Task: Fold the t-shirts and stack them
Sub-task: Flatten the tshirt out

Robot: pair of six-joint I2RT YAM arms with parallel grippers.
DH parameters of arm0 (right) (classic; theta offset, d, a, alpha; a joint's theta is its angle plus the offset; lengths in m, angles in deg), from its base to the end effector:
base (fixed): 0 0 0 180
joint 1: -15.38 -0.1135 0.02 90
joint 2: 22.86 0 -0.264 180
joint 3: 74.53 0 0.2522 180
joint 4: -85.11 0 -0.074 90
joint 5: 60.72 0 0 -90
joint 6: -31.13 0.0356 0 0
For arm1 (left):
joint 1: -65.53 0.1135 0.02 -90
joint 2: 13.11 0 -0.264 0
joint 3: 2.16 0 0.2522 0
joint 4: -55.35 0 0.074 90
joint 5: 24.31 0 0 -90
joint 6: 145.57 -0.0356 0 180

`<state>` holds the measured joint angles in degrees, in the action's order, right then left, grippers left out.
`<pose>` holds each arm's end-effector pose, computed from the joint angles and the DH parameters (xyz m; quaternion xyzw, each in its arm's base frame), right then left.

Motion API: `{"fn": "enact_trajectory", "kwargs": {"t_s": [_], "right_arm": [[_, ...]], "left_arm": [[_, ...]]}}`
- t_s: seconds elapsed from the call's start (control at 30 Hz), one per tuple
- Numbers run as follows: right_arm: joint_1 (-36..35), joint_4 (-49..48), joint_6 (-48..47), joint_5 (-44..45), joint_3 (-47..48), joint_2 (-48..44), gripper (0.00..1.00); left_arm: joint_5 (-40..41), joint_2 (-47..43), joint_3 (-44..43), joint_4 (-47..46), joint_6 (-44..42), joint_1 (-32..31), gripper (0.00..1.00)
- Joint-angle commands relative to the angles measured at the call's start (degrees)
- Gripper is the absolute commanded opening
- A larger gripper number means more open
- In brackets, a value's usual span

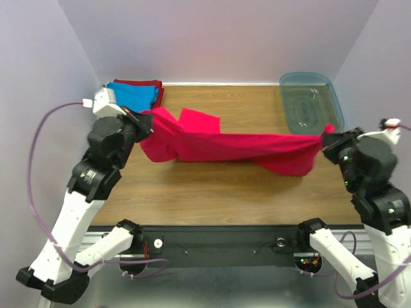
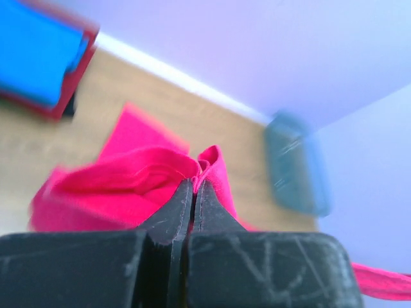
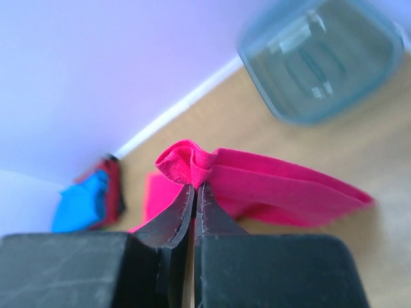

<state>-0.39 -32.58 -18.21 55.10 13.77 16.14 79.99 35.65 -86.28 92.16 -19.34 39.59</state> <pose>0.0837 0.0075 0.4470 0.3002 0.7150 0.1328 0.6173 0.1478 -0.0621 0.4552 -0.1502 0.6998 -0.2813 0.6392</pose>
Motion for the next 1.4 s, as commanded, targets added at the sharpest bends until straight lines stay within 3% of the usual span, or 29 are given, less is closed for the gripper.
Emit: {"fn": "enact_trajectory", "kwargs": {"t_s": [0.0, 0.2, 0.33, 0.47, 0.6, 0.8, 1.03, 1.13, 1.17, 1.23, 1.27, 1.33, 1.37], "right_arm": [[0.0, -4.6, -4.4, 2.8, 13.2, 2.0, 0.00], [0.0, -4.6, -8.3, -1.3, 31.2, 5.1, 0.00], [0.0, -4.5, -8.9, -4.5, 38.2, 4.2, 0.00], [0.0, -4.3, -8.7, -9.6, 41.6, 3.4, 0.00], [0.0, -4.0, -8.1, -13.1, 42.5, 3.4, 0.01], [0.0, -4.0, -8.7, -8.4, 37.0, 3.8, 0.00], [0.0, -8.9, -8.8, 7.7, 16.7, 8.7, 0.00], [0.0, -14.5, -7.7, 11.2, 9.3, 14.2, 0.00], [0.1, -16.9, -6.8, 12.4, 5.0, 18.3, 0.00], [0.1, -19.8, -6.1, 14.0, 1.2, 22.5, 0.00], [0.3, -23.1, -6.0, 15.0, -2.0, 28.3, 0.00], [1.0, -25.3, -6.1, 14.9, -2.7, 34.9, 0.01], [2.4, -26.1, -6.3, 13.8, -2.2, 38.0, 0.07]], "left_arm": [[-1.2, -2.1, -11.2, -0.4, -4.3, -0.1, 0.00], [-6.3, -3.8, -28.8, 1.3, -8.3, -0.1, 0.00], [-9.7, -4.5, -38.3, 1.1, -10.2, -0.1, 0.00], [-18.9, -2.1, -46.4, 2.8, -11.1, 0.0, 0.00], [-20.1, -1.7, -50.0, 3.4, -11.2, 0.4, 0.00], [-14.7, -0.2, -44.6, 2.6, -12.1, 0.7, 0.00], [7.4, 7.8, -24.1, -5.1, -14.5, 0.8, 0.00], [12.1, 15.2, -17.6, -10.3, -15.5, 2.1, 0.00], [10.9, 20.1, -14.5, -12.9, -15.5, 2.9, 0.03], [5.3, 25.5, -12.0, -15.8, -15.3, 6.9, 0.21], [1.0, 31.4, -11.2, -17.5, -13.7, 8.0, 0.48], [-0.3, 37.5, -12.3, -17.5, -13.3, 8.7, 0.75], [0.2, 43.0, -14.5, -16.9, -13.4, 8.7, 0.87]]}}
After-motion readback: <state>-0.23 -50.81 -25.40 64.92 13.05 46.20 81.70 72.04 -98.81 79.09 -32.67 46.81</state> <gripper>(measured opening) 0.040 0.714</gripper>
